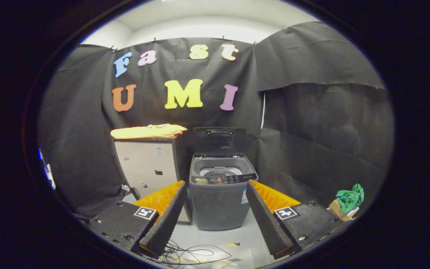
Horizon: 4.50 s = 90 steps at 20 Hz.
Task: Put the clothes into the washing machine and then close the washing machine lid.
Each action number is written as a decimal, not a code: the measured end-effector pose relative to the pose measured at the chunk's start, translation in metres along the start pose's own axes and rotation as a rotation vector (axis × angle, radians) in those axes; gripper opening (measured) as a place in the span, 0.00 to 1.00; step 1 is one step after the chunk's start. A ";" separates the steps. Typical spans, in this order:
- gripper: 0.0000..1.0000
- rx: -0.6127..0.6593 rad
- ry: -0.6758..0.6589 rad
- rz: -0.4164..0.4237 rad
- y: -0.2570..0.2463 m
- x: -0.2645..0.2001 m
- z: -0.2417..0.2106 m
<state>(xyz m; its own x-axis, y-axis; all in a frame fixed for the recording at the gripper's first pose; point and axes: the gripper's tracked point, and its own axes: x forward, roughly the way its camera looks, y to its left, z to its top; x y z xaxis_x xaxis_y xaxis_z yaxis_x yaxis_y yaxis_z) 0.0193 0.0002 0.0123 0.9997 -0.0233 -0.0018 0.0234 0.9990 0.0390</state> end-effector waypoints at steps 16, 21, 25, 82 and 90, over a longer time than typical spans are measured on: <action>1.00 -0.004 0.002 0.048 0.021 0.167 0.112; 1.00 -0.020 -0.033 0.141 0.075 0.249 0.164; 1.00 -0.015 -0.039 0.207 0.135 0.310 0.199; 0.07 -0.167 0.619 0.393 0.399 0.493 0.119; 0.06 -0.080 0.557 0.549 0.392 0.491 0.123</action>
<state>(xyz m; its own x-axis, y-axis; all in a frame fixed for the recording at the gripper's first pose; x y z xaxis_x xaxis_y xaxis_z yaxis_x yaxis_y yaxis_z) 0.5194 0.3752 0.1495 0.7197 0.4765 -0.5049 -0.4956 0.8619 0.1070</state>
